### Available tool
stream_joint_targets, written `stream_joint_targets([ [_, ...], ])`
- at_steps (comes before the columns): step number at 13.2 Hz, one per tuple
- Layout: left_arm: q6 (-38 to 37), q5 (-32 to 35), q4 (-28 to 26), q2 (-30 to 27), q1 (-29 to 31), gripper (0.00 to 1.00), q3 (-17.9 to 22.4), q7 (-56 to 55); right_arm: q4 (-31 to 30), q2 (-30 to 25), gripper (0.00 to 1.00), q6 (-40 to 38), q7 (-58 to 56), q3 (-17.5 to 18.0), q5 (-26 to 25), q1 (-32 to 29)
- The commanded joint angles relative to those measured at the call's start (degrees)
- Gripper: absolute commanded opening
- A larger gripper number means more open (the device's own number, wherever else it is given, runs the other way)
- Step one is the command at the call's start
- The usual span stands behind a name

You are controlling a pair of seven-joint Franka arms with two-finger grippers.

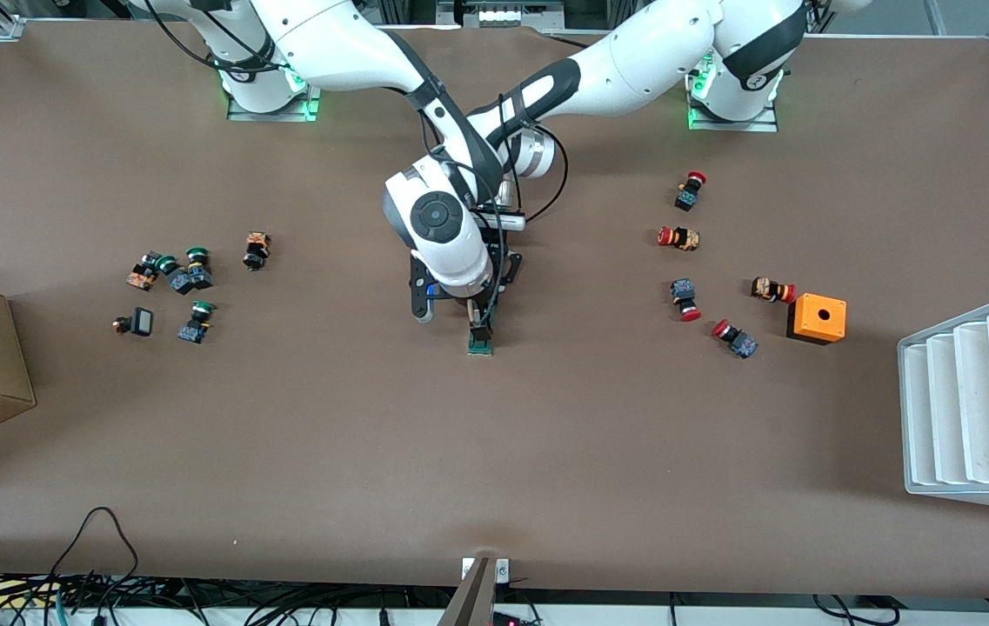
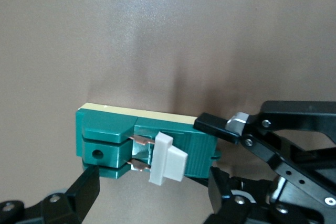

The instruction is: Close load switch with both arms

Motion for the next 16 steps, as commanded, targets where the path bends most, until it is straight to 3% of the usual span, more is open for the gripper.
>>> stream_joint_targets([
  [1, 0.4, 1.4, 1.9, 1.0, -1.4, 0.44, 0.3, -1.8, -3.4, -2.3, 0.92, 0.5, 0.6, 0.1, 0.1, 0.6],
  [5, 0.4, 1.3, 1.9, 1.0, -1.4, 0.44, 0.3, -1.8, -5.2, -3.3, 0.86, 0.9, 0.2, 0.4, -1.2, 0.6],
  [11, 0.4, 1.3, 1.9, 1.0, -1.4, 0.44, 0.3, -1.9, -5.0, -2.9, 0.64, 4.1, -1.3, 0.5, -1.4, 0.4],
  [16, 0.4, 1.3, 1.9, 1.0, -1.4, 0.44, 0.3, -1.9, -5.1, -2.9, 0.56, 4.2, -1.3, 0.5, -2.4, 0.4],
])
